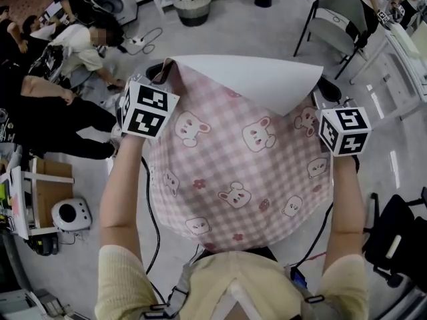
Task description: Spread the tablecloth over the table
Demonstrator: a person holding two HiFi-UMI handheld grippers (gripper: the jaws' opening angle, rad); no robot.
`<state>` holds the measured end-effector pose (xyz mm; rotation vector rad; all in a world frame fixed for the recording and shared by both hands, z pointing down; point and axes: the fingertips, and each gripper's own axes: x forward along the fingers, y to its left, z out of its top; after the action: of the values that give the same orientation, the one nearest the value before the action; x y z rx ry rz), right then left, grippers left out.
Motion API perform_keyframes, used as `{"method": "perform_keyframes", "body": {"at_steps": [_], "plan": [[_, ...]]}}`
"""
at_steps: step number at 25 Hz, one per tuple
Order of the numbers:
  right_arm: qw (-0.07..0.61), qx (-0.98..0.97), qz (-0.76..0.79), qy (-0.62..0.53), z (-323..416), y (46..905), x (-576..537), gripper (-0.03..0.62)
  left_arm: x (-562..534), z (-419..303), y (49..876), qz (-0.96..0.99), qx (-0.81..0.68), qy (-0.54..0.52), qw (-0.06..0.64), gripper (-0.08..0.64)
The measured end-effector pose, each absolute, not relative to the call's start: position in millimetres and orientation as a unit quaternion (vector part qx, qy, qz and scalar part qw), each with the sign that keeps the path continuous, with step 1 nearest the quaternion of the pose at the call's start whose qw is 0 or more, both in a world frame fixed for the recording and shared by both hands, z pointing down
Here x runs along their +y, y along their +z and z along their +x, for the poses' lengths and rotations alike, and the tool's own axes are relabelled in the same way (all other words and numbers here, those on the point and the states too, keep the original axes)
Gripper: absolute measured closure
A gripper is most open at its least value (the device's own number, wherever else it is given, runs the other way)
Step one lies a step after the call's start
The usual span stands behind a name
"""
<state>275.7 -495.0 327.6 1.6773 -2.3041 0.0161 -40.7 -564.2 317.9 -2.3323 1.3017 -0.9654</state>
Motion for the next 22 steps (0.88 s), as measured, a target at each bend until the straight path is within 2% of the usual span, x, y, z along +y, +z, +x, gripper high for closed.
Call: {"method": "perform_keyframes", "body": {"at_steps": [11, 22], "plan": [[0.231, -0.793, 0.562, 0.038, 298, 436, -537, 0.563, -621, -13, 439, -0.797, 0.395, -0.441, 0.12, 0.55], [0.254, -0.784, 0.559, 0.093, 307, 522, -553, 0.565, -643, -2, 536, -0.779, 0.353, -0.507, 0.105, 0.546]]}}
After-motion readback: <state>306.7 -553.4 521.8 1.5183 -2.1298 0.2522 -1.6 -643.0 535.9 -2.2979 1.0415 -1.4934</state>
